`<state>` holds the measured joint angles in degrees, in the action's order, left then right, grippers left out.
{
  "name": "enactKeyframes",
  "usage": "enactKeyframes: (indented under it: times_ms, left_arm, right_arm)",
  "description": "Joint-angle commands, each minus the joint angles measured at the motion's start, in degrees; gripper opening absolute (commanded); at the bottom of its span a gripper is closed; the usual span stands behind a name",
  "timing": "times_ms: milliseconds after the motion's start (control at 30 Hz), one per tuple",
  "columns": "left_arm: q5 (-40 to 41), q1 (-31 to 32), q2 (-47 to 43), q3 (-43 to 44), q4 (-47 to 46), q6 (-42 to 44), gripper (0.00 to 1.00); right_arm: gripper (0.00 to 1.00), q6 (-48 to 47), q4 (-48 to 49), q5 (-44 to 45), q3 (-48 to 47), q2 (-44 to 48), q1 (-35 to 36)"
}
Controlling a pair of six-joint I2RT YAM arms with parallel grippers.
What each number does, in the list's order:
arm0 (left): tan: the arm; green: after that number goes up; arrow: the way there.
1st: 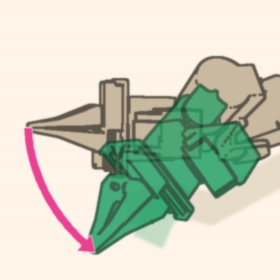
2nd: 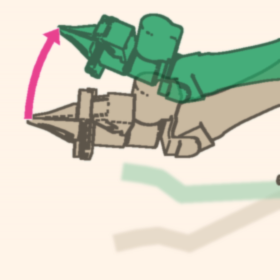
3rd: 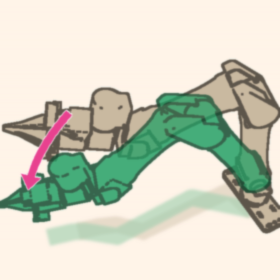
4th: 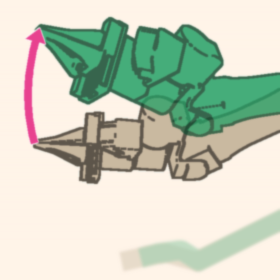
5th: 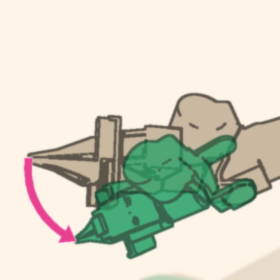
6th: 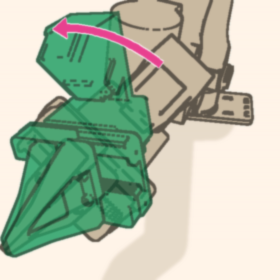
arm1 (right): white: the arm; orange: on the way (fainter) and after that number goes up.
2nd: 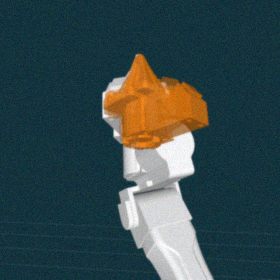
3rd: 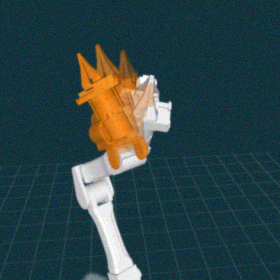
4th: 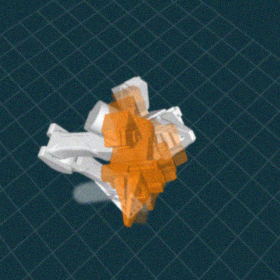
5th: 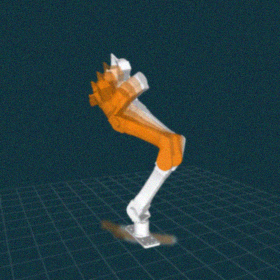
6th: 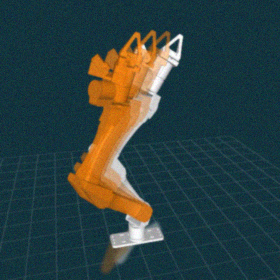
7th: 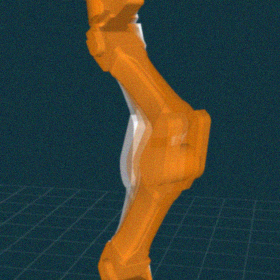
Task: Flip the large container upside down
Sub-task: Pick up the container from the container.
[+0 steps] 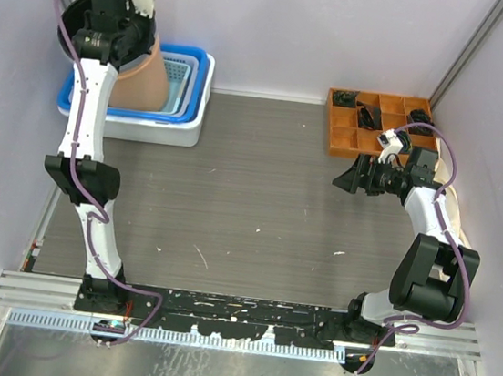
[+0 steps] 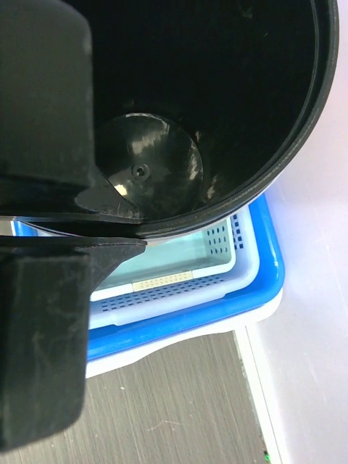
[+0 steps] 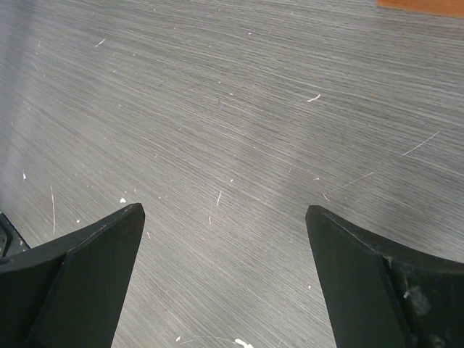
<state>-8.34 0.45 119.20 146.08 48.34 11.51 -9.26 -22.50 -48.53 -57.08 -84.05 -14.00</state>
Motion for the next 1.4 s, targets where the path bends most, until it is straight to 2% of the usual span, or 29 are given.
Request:
enactKeyframes:
  times_ms: [0,67,100,167,367,567,767,1133,1367]
  left_arm:
    - [8.09,1.99,-2.03,0.85,1.61,6.27,0.04]
    - [8.73,2.48,-2.74,0.08,1.29,7.24,0.12]
    - [9.02,2.68,-3.02,0.18,1.41,7.44,0.12]
    - [9.68,3.10,-3.47,0.61,1.75,8.09,0.01]
    - [14.21,3.99,-4.83,0.79,1.22,10.17,0.00]
    - [21.09,6.59,-10.37,0.25,-6.55,17.70,0.00]
    - [24.79,10.71,-17.82,-6.61,-17.15,26.52,0.00]
    - [27.87,12.98,-18.47,-6.19,-16.50,35.35,0.00]
    - [27.10,13.00,-18.70,-12.77,-12.70,34.27,0.00]
  right_arm:
    - [1.00,-1.02,0.23,-0.11,-2.70,0.34,0.10]
    - [1.00,-1.07,0.26,-0.15,-2.74,0.38,0.11]
    - [1.00,-1.03,0.23,-0.15,-2.70,0.38,0.10]
    - [1.00,-1.03,0.18,-0.03,-2.84,0.44,0.11]
    - [1.00,-1.10,0.09,0.18,-2.89,0.47,0.10]
    - [1.00,-1.37,-0.11,0.42,-3.03,0.23,0.09]
    - [1.00,-2.11,-1.67,0.80,-4.13,-1.15,0.05]
    - [1.00,-1.78,-1.85,1.18,-4.37,-1.60,0.28]
    - [1.00,-1.56,-1.93,1.38,-4.34,-1.64,0.34]
